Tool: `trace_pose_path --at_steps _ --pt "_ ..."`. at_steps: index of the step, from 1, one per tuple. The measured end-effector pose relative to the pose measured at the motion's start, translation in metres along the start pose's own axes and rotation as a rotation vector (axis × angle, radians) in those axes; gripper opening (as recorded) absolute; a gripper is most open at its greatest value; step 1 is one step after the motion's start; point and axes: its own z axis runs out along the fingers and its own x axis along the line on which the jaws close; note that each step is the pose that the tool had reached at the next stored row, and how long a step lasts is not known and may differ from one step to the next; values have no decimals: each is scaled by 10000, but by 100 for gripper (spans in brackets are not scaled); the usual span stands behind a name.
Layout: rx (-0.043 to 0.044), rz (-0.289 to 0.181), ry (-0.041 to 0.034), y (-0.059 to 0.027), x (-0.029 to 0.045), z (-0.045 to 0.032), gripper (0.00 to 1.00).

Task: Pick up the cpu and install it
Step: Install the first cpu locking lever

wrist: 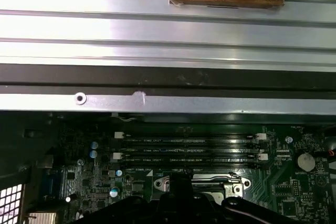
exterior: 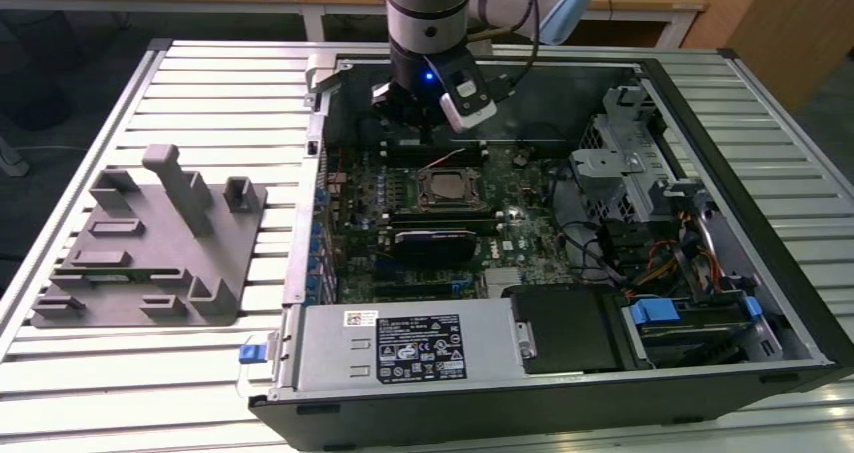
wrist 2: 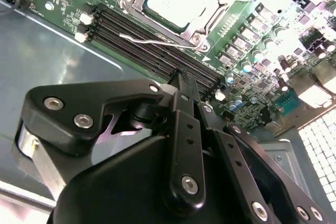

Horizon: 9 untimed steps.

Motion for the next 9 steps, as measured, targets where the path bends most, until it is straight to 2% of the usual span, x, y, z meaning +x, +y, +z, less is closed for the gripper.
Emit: trace_pose_path --at_steps 1,3,9 --pt "4 14 -8 0 0 0 11" --pt "31 112 -73 -1 0 2 11" --pt "94 581 -383 -6 1 27 11"
